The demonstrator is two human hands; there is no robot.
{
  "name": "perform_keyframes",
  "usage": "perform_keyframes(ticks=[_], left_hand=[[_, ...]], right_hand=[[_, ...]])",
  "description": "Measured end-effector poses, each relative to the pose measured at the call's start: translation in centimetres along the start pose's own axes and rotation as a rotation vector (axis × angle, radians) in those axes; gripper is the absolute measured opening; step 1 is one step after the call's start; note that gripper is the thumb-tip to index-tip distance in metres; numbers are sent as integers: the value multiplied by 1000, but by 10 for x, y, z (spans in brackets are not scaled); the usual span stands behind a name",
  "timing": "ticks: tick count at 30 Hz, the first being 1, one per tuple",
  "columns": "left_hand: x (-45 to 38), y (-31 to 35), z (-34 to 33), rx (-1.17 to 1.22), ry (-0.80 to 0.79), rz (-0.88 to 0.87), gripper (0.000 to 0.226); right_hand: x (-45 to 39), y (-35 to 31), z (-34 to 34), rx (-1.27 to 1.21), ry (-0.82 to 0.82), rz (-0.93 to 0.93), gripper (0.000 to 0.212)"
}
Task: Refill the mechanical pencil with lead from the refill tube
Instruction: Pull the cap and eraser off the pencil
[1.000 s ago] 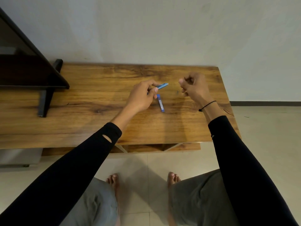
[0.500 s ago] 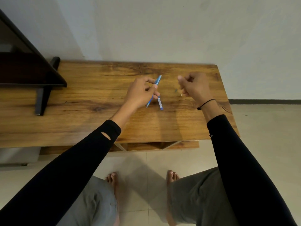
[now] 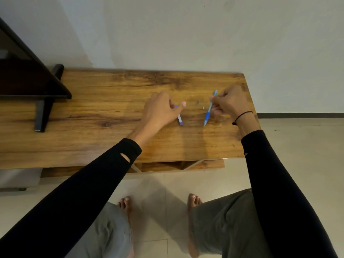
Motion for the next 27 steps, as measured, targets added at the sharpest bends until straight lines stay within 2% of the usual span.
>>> perform_keyframes(ticks=[2, 4, 8, 12, 14, 16, 18, 20, 23, 27], left_hand=[[2, -4, -6, -146, 0, -6, 67], [5, -4, -13, -245, -36, -4, 67], [4, -1, -24, -317, -55, 24, 63], [-1, 4, -20, -252, -41, 14, 46], [0, 6, -15, -258, -33, 15, 41], [1, 9, -10, -277, -32, -4, 37], [2, 8, -6, -296, -38, -39, 31], [0, 4, -3, -275, -55, -71, 34], [-3, -1, 3, -147, -42, -143, 37], [-2, -3, 17, -1, -64, -230, 20]], right_hand=[[-5, 16, 2, 45, -24, -111, 26], [-6, 24, -4, 63, -57, -185, 24], [-8, 25, -9, 186, -37, -203, 29], [-7, 13, 2, 458, 125, -48, 44], [-1, 1, 4, 427, 247, 70, 44], [6, -12, 0, 368, 297, 186, 37], [12, -26, -15, 286, 198, 287, 22], [19, -34, -37, 177, -4, 355, 9], [30, -41, -64, 104, -246, 420, 13], [31, -45, -72, -17, -302, 444, 9]])
Point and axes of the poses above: each hand's wrist, its own x-axis away from the middle knuckle, its own z-axis out of the back of the hand, y = z × x, the point moved 4 cm from there along -x, towards the middle knuckle, and after that the axes turned 2 degrees about z, right-handed, at the moved point
